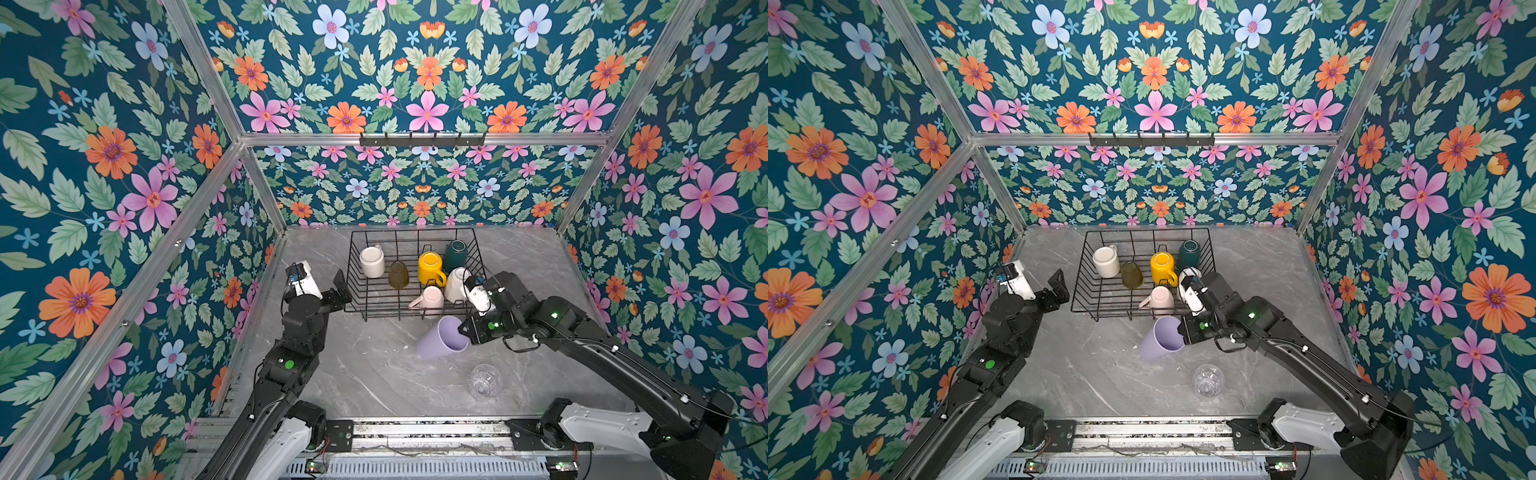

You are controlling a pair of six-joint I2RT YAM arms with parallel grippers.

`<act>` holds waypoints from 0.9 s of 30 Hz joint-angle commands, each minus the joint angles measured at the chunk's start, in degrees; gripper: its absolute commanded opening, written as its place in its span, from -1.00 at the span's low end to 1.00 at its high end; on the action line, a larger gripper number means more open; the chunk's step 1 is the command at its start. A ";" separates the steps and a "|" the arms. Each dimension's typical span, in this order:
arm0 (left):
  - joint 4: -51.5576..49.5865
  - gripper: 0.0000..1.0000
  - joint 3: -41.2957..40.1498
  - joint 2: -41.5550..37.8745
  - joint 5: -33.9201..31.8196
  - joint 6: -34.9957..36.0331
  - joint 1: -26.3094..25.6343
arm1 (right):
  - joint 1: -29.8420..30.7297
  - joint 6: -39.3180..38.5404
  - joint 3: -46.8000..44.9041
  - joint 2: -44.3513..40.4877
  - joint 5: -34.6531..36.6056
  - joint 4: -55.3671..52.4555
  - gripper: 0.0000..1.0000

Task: Load cups into a dish rack
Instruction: Pick up the cup from the bottom-center of the table, then place the cup upside down at the dish rack.

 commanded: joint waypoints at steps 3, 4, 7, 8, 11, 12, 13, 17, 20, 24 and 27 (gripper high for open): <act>5.92 0.96 -0.04 0.73 14.36 -1.10 3.15 | -7.07 4.29 -0.37 0.23 -14.59 15.69 -1.00; 6.65 0.96 -0.04 1.07 16.92 -1.31 3.82 | -8.77 5.38 -0.39 0.86 -17.08 18.59 -1.00; 9.01 0.94 -0.22 1.96 23.87 -1.68 5.72 | -13.19 8.66 -0.39 2.78 -22.80 26.57 -1.00; 9.86 0.94 -0.30 2.23 26.33 -1.83 6.38 | -14.56 9.99 -0.35 3.48 -24.55 29.03 -1.00; 13.66 0.91 -1.18 2.72 33.68 -3.19 8.39 | -17.88 13.57 -0.05 5.37 -29.39 34.94 -1.00; 15.47 0.91 -1.73 2.77 35.88 -3.71 9.03 | -18.83 14.42 0.04 5.73 -30.32 36.17 -1.00; 17.99 0.91 -2.48 2.89 39.02 -4.31 9.63 | -19.64 15.36 0.05 6.12 -31.42 37.45 -1.00; 29.48 0.91 -4.96 5.97 51.35 -7.81 11.61 | -21.78 17.08 0.74 7.50 -34.63 39.78 -1.00; 42.54 0.90 -6.35 10.09 61.71 -13.36 12.22 | -22.12 17.01 1.06 7.91 -35.39 40.07 -1.00; 57.60 0.90 -5.94 16.07 71.39 -21.05 12.27 | -22.20 16.88 1.36 8.74 -36.84 41.05 -1.00; 66.95 0.90 -5.48 19.66 76.18 -26.79 12.27 | -22.18 17.03 1.92 9.70 -38.56 42.35 -1.00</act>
